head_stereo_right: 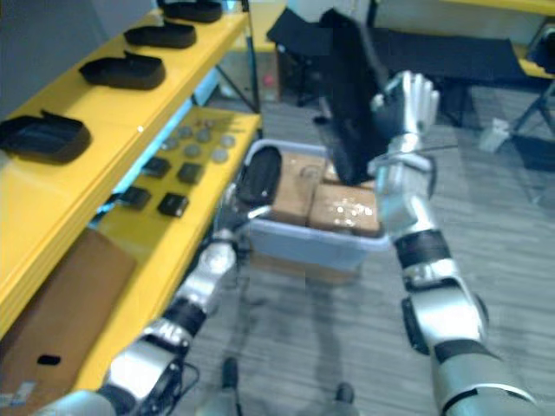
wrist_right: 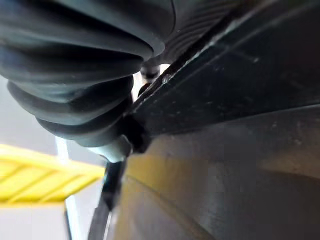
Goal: Walk over and take plastic housings, then place them on the shelf
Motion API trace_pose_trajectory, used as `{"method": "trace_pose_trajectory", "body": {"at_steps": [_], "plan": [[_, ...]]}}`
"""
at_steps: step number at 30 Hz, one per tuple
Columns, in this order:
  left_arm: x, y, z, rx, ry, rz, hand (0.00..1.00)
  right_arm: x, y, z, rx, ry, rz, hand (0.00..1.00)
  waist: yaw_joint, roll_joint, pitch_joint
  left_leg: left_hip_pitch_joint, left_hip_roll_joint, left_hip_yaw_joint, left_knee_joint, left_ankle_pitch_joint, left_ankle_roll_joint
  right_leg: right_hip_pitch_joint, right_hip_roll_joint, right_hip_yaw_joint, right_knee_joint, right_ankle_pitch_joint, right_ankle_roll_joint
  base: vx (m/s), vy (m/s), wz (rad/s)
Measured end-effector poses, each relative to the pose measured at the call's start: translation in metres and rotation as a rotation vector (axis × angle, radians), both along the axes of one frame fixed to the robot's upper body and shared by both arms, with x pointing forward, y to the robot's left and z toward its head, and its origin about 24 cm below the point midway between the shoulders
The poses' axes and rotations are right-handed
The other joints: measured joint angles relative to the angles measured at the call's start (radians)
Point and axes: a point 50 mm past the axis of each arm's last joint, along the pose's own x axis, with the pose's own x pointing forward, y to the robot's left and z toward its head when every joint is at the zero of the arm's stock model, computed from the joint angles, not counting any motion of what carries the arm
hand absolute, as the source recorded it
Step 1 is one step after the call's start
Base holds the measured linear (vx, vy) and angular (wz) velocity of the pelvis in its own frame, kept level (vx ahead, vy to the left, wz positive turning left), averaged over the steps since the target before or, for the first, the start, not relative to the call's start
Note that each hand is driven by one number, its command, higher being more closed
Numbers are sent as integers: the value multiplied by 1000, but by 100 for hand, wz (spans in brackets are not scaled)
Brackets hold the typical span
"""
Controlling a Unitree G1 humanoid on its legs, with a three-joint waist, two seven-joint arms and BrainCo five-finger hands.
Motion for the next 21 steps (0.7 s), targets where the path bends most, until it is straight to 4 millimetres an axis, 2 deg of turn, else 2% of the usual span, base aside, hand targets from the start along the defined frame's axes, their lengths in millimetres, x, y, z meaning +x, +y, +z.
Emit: {"method": "trace_pose_trajectory", "body": {"at_steps": [3, 9, 11, 16, 21], "plan": [[5, -6, 6, -151, 33, -33, 0, 0, 19, -6, -31, 25, 53, 100, -1, -8, -4, -1, 0, 3, 0, -2, -2, -3, 0, 5, 0, 0, 0, 0, 0, 0], [8, -5, 4, -345, 88, -50, 0, -7, 41, -7, -35, -3, 127, 100, 3, -30, -17, 0, 1, 19, 0, -3, -4, -14, -1, 23, 3, 2, 0, 14, -7, -7], [9, -6, 5, -419, 99, -63, 0, -10, 48, -18, -58, 18, 169, 100, 2, -40, -23, 3, 1, 22, 0, -3, -4, -14, -1, 25, 3, 2, 0, 1, -14, -4], [12, -6, 7, -447, 105, -63, 0, -15, 62, -45, -109, 96, 220, 100, 2, -42, -24, 4, 3, 22, 0, -5, -3, -14, -1, 26, 5, 2, 0, -36, -6, 0], [11, -5, -2, -432, 144, -63, 0, -23, 75, -47, -120, 89, 282, 100, 5, -43, -25, 5, 3, 23, 0, -7, -4, -14, -1, 27, 4, 3, 0, -35, -6, 0]]}}
